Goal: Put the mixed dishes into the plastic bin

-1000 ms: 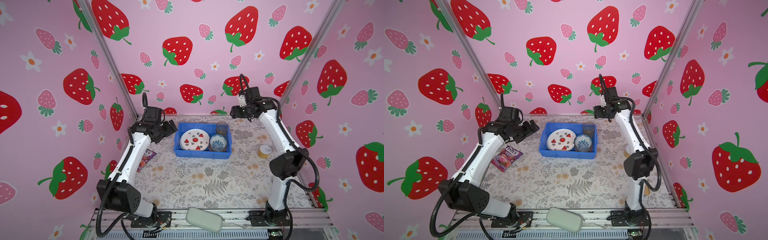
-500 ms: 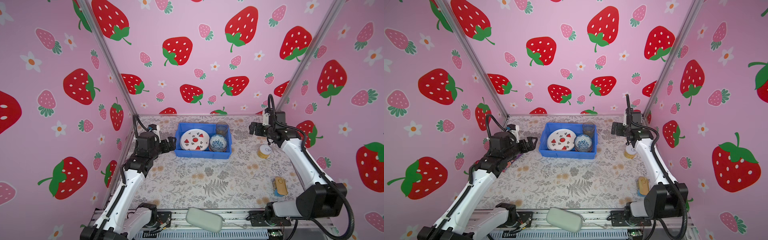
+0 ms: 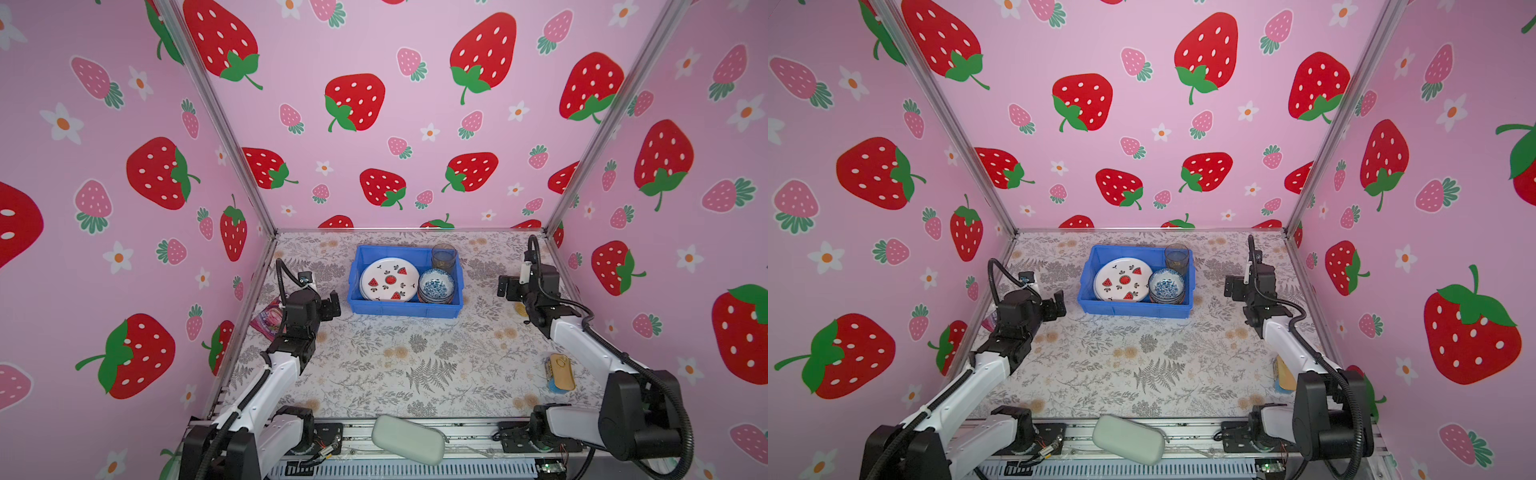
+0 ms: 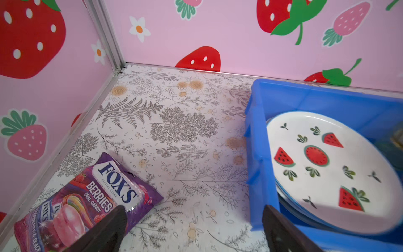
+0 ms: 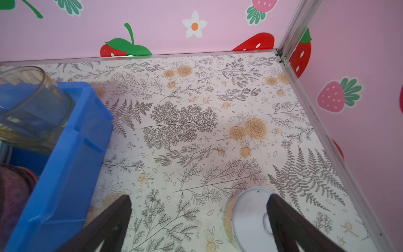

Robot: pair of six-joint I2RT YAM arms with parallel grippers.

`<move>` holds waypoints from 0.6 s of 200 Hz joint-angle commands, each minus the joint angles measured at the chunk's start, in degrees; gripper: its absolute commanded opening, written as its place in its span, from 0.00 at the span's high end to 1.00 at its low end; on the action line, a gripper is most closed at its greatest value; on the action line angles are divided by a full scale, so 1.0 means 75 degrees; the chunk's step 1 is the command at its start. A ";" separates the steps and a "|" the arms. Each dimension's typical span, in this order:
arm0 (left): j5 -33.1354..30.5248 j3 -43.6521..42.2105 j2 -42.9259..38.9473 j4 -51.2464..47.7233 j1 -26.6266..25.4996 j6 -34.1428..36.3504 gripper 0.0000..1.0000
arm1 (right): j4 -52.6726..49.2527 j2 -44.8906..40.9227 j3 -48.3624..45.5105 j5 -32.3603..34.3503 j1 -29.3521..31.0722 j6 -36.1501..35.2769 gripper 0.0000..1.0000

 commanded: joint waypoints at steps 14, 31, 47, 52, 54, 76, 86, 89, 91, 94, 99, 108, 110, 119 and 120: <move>-0.0295 -0.0702 0.0925 0.2645 0.0239 0.0392 0.01 | 0.1674 0.0272 -0.0194 0.0670 -0.0118 -0.0960 0.01; -0.0087 -0.0948 0.1341 0.3348 0.0395 0.0379 0.01 | 0.2160 0.0469 -0.0440 0.0572 -0.0124 -0.1656 0.01; -0.0060 -0.1013 0.1710 0.3795 0.0506 0.0377 0.01 | 0.2768 0.0563 -0.0799 0.0790 -0.0309 -0.0849 0.01; -0.0039 -0.1054 0.1851 0.4014 0.0531 0.0404 0.01 | 0.2999 0.0569 -0.0928 0.0544 -0.0400 -0.0750 0.01; -0.0021 -0.1080 0.1910 0.4113 0.0537 0.0411 0.01 | 0.3130 0.0582 -0.0987 0.0475 -0.0428 -0.0718 0.01; 0.0169 -0.1164 0.2549 0.4835 0.0662 0.0404 0.01 | 0.4235 0.0740 -0.1582 0.0251 -0.0484 -0.0547 0.01; 0.0249 -0.1220 0.2906 0.5227 0.0683 0.0403 0.01 | 0.4837 0.0850 -0.1836 0.0028 -0.0493 -0.1037 0.01; 0.0285 -0.1246 0.3024 0.5381 0.0692 0.0385 0.01 | 0.5019 0.0891 -0.1919 0.0034 -0.0491 -0.1066 0.01; 0.0315 -0.1269 0.3099 0.5471 0.0697 0.0397 0.01 | 0.5127 0.0923 -0.1976 0.0046 -0.0495 -0.1034 0.01; 0.0357 -0.1287 0.3213 0.5638 0.0701 0.0407 0.01 | 0.5269 0.0970 -0.2036 0.0078 -0.0507 -0.0959 0.01; 0.0388 -0.1317 0.3402 0.5854 0.0694 0.0427 0.01 | 0.5529 0.1026 -0.2139 0.0051 -0.0550 -0.0843 0.01; 0.0417 -0.1322 0.3678 0.6229 0.0703 0.0423 0.01 | 0.5707 0.1147 -0.2245 -0.0117 -0.0599 -0.0882 0.01; 0.0430 -0.1302 0.3682 0.6202 0.0709 0.0416 0.01 | 0.5706 0.1157 -0.2245 -0.0130 -0.0601 -0.0883 0.01; 0.0591 -0.1142 0.3481 0.5519 0.0749 0.0435 0.01 | 0.5929 0.1283 -0.2346 -0.0207 -0.0617 -0.0897 0.01; 0.0626 -0.1135 0.3465 0.5458 0.0755 0.0447 0.01 | 0.5966 0.1292 -0.2356 -0.0212 -0.0615 -0.0902 0.01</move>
